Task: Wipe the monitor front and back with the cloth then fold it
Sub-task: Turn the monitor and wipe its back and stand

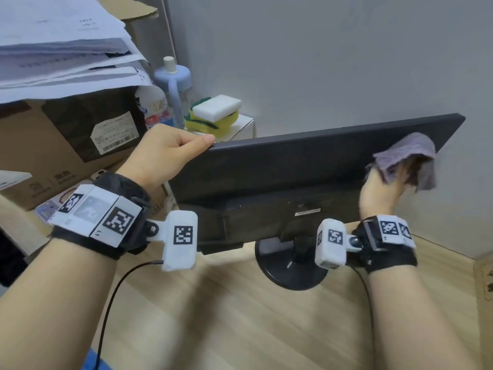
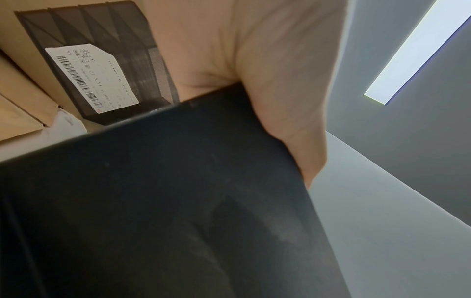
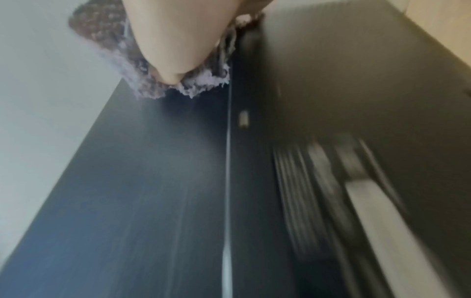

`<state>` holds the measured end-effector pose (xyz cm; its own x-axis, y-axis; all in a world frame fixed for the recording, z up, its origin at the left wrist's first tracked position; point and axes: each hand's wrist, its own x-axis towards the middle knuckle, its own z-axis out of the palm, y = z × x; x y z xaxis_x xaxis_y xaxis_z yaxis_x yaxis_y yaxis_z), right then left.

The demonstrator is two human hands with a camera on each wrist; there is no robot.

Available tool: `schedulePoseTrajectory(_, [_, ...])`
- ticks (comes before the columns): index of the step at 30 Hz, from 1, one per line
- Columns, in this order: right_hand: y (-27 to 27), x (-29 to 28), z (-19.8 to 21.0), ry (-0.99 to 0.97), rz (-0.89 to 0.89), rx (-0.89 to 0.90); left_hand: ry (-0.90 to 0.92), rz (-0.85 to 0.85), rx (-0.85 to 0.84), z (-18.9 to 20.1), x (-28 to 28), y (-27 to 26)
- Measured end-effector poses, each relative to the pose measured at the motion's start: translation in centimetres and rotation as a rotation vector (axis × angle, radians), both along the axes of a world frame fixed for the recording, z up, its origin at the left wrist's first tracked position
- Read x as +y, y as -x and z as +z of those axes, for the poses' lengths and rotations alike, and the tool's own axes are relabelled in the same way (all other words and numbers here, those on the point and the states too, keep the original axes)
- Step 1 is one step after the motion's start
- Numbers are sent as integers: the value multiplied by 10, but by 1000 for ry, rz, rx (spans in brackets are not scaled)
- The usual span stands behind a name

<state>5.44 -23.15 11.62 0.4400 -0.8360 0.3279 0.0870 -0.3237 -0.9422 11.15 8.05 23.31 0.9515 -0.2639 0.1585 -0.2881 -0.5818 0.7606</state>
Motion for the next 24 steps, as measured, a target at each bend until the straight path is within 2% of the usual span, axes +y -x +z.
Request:
schedulePoseTrajectory(2, [-5,-32,-6,-345,-97,-74,16,-8,1,0,-2,-2])
schedulePoseTrajectory(4, [-3,-45,-15,-421,-246,-83,28,-6,-4,0,-3,-4])
schedulePoseTrajectory(5, [0,-46,-20,-455,-269,-152,28,-4,-6,-1,-3,-4])
schedulePoseTrajectory(7, [5,-34,-33,-543,-288,-162,20,0,-4,-2,-2,-5])
schedulePoseTrajectory(10, [12,-9,-50,-548,-317,-12,9,-19,-2,-2,0,-7])
schedulePoseTrajectory(14, [23,54,-53,-580,-187,110,-1,-44,-4,-5,1,-6])
schedulePoseTrajectory(17, [26,102,-62,-466,-161,167,-1,-77,-17,-7,2,-4])
schedulePoseTrajectory(21, [35,159,-69,-512,-33,269,-2,-140,-6,-7,8,1])
schedulePoseTrajectory(24, [47,186,-63,-446,97,320,-4,-218,30,-3,11,9])
